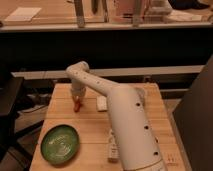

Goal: Place the pepper in the ceramic cup

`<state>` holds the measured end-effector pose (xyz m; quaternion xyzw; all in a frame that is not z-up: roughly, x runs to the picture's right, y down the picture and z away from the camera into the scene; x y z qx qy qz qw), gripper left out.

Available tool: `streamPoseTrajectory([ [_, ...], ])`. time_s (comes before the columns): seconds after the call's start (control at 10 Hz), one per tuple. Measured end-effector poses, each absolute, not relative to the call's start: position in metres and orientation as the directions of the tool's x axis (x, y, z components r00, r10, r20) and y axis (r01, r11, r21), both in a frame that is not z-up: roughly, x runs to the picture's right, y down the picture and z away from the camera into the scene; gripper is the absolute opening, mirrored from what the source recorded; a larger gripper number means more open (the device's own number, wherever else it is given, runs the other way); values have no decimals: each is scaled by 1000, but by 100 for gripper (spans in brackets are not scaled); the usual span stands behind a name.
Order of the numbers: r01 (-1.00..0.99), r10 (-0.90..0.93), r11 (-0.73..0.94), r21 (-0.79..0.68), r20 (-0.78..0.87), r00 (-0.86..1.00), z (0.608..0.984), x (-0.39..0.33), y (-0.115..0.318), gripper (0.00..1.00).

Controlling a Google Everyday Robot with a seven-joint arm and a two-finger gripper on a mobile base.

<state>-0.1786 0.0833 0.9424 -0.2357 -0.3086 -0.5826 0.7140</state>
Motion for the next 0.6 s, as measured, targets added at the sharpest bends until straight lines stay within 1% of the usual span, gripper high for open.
streamPoseTrajectory([
  [0.1,977,-690,214,19,711,137,941,-174,80,40],
  [0.2,976,-692,217,18,708,141,939,-170,77,39],
  [0.3,975,-696,221,17,703,146,936,-165,72,32],
  [0.4,975,-697,223,16,701,147,933,-163,69,18],
  [0.5,975,-698,223,18,700,147,932,-164,67,10],
  [0.6,974,-698,225,17,700,149,932,-163,67,7],
])
